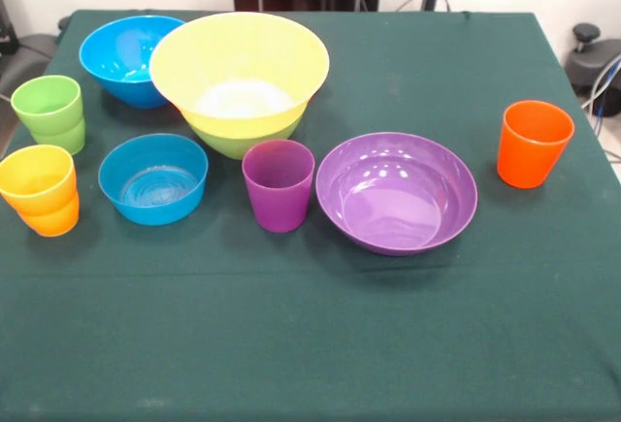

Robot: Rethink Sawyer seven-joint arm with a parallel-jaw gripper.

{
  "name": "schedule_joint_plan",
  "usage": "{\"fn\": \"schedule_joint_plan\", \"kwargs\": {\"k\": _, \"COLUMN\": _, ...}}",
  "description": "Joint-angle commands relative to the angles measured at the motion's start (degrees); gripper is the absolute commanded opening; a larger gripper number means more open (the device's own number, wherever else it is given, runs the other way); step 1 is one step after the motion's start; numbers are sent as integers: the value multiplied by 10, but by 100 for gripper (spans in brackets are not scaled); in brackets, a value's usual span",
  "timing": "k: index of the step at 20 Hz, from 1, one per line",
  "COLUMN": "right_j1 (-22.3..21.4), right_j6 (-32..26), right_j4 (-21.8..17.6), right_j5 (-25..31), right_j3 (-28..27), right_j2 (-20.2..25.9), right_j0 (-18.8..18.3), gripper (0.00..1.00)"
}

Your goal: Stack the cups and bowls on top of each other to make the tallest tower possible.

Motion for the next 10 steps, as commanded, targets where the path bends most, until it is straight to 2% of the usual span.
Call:
{"fn": "schedule_joint_plan", "kwargs": {"k": 1, "right_j1": 113, "right_j6": 80, "right_j4": -103, "right_j5": -105, "right_j3": 93, "right_j2": -59, "right_j0": 47, "gripper": 100}}
{"fn": "schedule_joint_plan", "kwargs": {"k": 5, "right_j1": 154, "right_j6": 96, "right_j4": -137, "right_j5": -137, "right_j3": 82, "right_j2": -96, "right_j0": 73, "gripper": 100}}
{"fn": "schedule_joint_plan", "kwargs": {"k": 10, "right_j1": 237, "right_j6": 116, "right_j4": -167, "right_j5": -197, "right_j3": 67, "right_j2": -162, "right_j0": 117, "gripper": 100}}
